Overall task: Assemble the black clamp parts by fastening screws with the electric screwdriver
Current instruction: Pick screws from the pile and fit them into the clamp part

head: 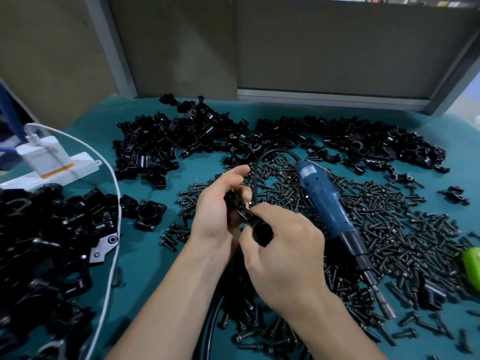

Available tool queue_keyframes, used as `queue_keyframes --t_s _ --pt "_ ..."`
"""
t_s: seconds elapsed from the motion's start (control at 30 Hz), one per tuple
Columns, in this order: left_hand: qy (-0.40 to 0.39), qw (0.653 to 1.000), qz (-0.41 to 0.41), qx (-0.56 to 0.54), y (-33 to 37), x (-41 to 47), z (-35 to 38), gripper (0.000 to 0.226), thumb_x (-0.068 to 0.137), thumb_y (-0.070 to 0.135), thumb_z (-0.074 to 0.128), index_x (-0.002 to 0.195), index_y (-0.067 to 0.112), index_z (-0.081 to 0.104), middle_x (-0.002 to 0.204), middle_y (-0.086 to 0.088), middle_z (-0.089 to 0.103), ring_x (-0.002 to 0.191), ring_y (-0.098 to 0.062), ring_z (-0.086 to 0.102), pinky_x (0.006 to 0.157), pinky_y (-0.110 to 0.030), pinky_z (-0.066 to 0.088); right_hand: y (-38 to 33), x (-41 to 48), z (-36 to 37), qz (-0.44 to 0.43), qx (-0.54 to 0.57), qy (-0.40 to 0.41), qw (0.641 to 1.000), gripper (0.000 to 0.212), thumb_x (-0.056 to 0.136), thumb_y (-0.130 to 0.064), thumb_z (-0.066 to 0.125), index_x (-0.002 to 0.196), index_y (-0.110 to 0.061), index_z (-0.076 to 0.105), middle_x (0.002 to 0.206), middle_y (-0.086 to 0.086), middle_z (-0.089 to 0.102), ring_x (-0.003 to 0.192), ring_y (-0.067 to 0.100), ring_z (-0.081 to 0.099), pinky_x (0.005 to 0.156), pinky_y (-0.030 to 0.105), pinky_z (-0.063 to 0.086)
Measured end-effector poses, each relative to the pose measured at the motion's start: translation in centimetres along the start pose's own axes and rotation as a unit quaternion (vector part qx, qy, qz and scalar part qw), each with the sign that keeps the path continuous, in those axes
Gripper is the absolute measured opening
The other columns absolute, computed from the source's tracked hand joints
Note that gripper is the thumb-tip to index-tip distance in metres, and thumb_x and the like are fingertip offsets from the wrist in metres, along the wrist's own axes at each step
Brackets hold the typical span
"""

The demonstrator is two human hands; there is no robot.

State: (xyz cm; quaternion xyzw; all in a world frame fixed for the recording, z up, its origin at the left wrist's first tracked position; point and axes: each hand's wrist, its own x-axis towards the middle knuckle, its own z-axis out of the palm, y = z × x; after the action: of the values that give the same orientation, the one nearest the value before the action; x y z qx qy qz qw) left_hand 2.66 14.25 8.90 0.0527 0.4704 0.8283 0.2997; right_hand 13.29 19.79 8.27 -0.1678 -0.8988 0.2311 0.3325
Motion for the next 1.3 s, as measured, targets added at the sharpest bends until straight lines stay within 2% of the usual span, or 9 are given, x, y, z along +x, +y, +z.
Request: queue_keyframes --t_s 0.1,0.17,0.33,0.53,0.8,0.97,1.03,1.13,1.3 --pt "0.014 1.0 -0.018 0.003 0.1 -0.1 -0.2 0.021 0.096 0.021 0.059 0.083 0.019 0.075 0.061 0.0 0.055 0.053 -0.014 0.05 0.06 -0.03 0.042 0.1 0.1 0.0 0.058 0.024 -0.095 0.993 0.016 0.092 -0.023 0.062 0.102 -0.034 0.065 0.079 -0.015 0.062 0.069 0.009 0.057 0.067 0.028 0.048" --pt "-0.001 1.0 -0.007 0.008 0.0 -0.2 -0.3 0.029 0.094 0.022 0.059 0.067 0.023 0.07 0.06 0.0 0.054 0.055 -0.013 0.048 0.061 -0.03 0.041 0.3 0.5 -0.2 0.11 0.075 -0.141 0.981 0.018 0.089 -0.018 0.063 0.093 -0.036 0.063 0.066 -0.017 0.061 0.056 0.005 0.055 0.055 0.014 0.039" --pt "-0.055 0.998 0.04 0.017 -0.3 -0.1 0.2 0.018 0.076 0.014 0.058 0.06 0.016 0.049 0.055 -0.003 0.042 0.05 -0.014 0.036 0.047 -0.025 0.033 0.2 1.1 -1.2 0.175 0.255 -0.254 0.916 0.012 0.072 -0.007 0.067 0.069 -0.013 0.058 0.05 -0.006 0.052 0.043 0.011 0.042 0.045 0.026 0.034" --pt "-0.055 0.987 0.114 0.099 0.1 -0.6 -0.1 0.02 0.053 -0.004 0.048 0.064 0.01 0.039 0.061 -0.005 0.031 0.047 -0.012 0.03 0.044 -0.023 0.026 -0.5 0.9 -1.2 0.126 0.314 -0.261 0.904 0.021 0.072 0.003 0.065 0.069 -0.016 0.056 0.062 -0.004 0.055 0.054 0.013 0.048 0.05 0.033 0.038" --pt "-0.103 0.986 0.093 0.088 0.2 -0.4 -0.5 0.021 0.052 -0.01 0.043 0.065 0.007 0.042 0.055 -0.002 0.032 0.043 -0.01 0.031 0.043 -0.019 0.027 -0.8 0.5 -0.9 0.12 0.295 -0.261 0.911 0.017 0.073 -0.009 0.062 0.075 -0.026 0.057 0.063 -0.007 0.055 0.052 0.012 0.044 0.047 0.035 0.037" --pt "-0.092 0.988 0.084 0.089 -0.3 0.0 -0.7 0.02 0.056 -0.007 0.047 0.063 0.012 0.047 0.054 0.0 0.037 0.044 -0.011 0.035 0.044 -0.021 0.032 -0.6 0.4 -0.8 0.145 0.229 -0.246 0.93 0.021 0.078 -0.008 0.063 0.082 -0.028 0.061 0.055 -0.013 0.053 0.041 0.004 0.04 0.041 0.022 0.033" --pt "-0.074 0.974 0.134 0.17 -0.4 0.1 -0.6 0.019 0.058 -0.004 0.051 0.061 0.016 0.051 0.055 0.001 0.042 0.047 -0.012 0.04 0.046 -0.023 0.034 -0.4 0.5 -0.8 0.161 0.181 -0.249 0.938 0.015 0.079 -0.012 0.064 0.09 -0.021 0.068 0.059 -0.009 0.058 0.038 0.006 0.043 0.039 0.018 0.031" --pt "-0.1 0.913 0.242 0.313 -0.5 0.2 -0.8 0.02 0.062 -0.001 0.057 0.061 0.019 0.054 0.056 0.008 0.05 0.051 -0.011 0.046 0.049 -0.025 0.039 0.3 1.2 -1.7 0.179 0.14 -0.297 0.928 0.012 0.071 -0.019 0.067 0.081 -0.011 0.067 0.066 -0.001 0.063 0.045 0.011 0.045 0.043 0.024 0.033" --pt "-0.161 0.837 0.264 0.452 -0.1 0.0 -0.9 0.018 0.064 0.007 0.059 0.061 0.024 0.053 0.06 0.01 0.052 0.059 -0.009 0.047 0.057 -0.027 0.039 0.7 2.0 -3.5 0.161 0.121 -0.376 0.904 0.017 0.053 -0.023 0.06 0.062 -0.01 0.054 0.054 -0.005 0.048 0.049 0.017 0.039 0.046 0.03 0.031"
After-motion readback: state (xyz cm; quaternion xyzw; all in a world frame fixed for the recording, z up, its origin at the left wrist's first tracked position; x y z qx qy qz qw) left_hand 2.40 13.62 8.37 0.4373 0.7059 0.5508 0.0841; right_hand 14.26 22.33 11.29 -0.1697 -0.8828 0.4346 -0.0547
